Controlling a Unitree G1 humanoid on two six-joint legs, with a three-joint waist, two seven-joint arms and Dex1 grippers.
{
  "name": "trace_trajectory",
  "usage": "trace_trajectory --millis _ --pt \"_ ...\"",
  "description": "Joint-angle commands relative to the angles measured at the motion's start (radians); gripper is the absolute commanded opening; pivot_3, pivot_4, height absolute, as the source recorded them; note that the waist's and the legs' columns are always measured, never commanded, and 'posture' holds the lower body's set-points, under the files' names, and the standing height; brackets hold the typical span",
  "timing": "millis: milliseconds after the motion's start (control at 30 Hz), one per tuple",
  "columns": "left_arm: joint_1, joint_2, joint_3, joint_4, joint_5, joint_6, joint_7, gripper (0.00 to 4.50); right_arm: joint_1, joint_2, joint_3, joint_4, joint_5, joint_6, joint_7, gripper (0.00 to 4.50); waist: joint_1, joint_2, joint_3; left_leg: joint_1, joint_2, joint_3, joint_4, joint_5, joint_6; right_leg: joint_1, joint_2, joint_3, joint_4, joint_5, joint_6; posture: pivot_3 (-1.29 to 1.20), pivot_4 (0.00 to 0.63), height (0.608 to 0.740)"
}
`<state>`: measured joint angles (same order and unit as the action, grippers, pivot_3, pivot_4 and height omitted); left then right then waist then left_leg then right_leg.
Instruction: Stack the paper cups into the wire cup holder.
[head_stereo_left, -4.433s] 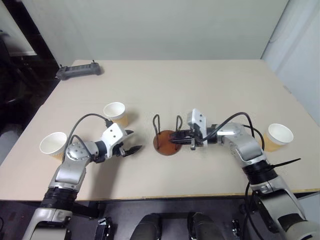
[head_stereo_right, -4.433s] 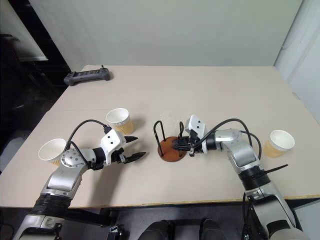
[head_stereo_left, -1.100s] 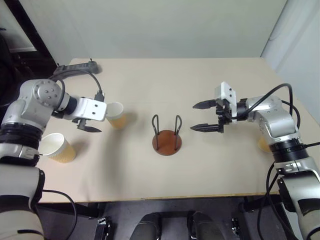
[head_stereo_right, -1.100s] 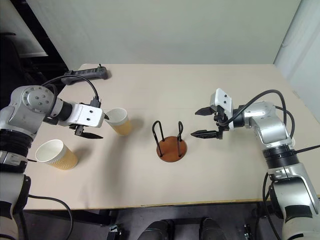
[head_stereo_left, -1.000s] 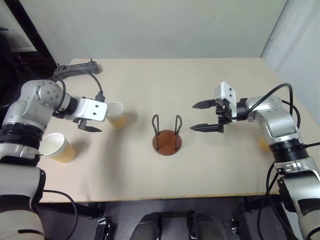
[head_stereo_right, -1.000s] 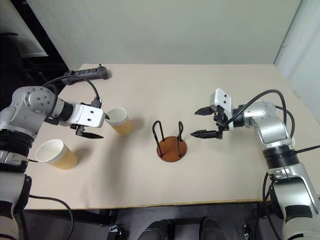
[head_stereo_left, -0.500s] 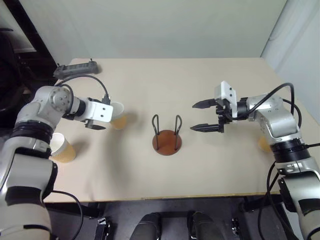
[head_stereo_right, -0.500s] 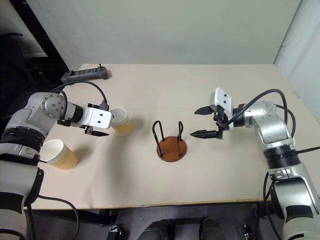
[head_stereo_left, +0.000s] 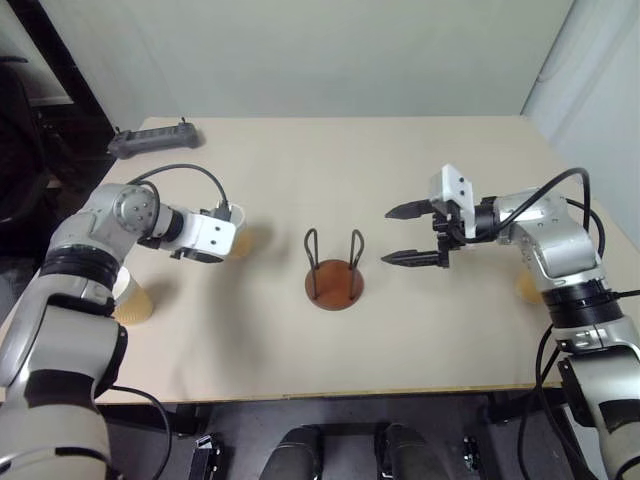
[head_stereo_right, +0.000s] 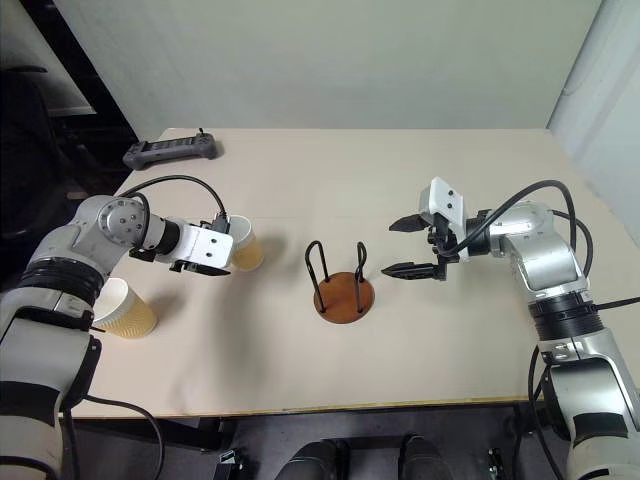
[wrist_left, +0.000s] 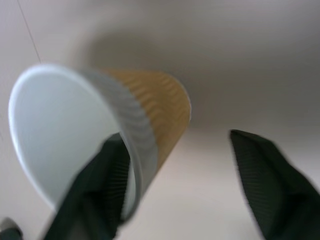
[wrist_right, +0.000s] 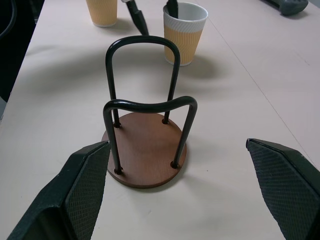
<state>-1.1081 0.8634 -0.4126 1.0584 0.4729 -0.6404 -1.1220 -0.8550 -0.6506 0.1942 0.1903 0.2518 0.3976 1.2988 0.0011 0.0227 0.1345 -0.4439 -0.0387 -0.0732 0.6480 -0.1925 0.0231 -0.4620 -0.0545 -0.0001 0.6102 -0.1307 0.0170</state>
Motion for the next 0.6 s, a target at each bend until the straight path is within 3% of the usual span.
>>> trace_trajectory --millis 33,167,600 --pt "-0.023 0.014 0.000 0.008 0.016 -0.024 0.028 1.41 -0.005 -0.014 -0.027 -0.037 0.012 -0.003 0.003 4.50 0.000 0.000 0.000 0.000 0.000 0.000 0.000 0.000 0.000 0.000 0.000 0.000 0.000 0.000 0.000 0.00 0.150 0.740" --pt "-0.032 0.017 0.005 0.016 0.014 -0.032 0.013 0.03 -0.002 -0.018 -0.028 -0.039 0.011 -0.003 0.004 4.50 0.000 0.000 0.000 0.000 0.000 0.000 0.000 0.001 0.001 0.000 0.000 0.000 0.000 0.000 0.000 0.00 0.150 0.740" --pt "-0.084 0.030 0.050 0.026 -0.117 -0.115 -0.227 0.03 -0.011 -0.022 -0.027 -0.028 0.009 -0.005 0.010 4.50 0.000 0.000 0.000 0.000 0.000 0.000 0.001 0.001 0.001 0.000 0.000 0.000 0.000 0.001 0.000 0.00 0.150 0.740"
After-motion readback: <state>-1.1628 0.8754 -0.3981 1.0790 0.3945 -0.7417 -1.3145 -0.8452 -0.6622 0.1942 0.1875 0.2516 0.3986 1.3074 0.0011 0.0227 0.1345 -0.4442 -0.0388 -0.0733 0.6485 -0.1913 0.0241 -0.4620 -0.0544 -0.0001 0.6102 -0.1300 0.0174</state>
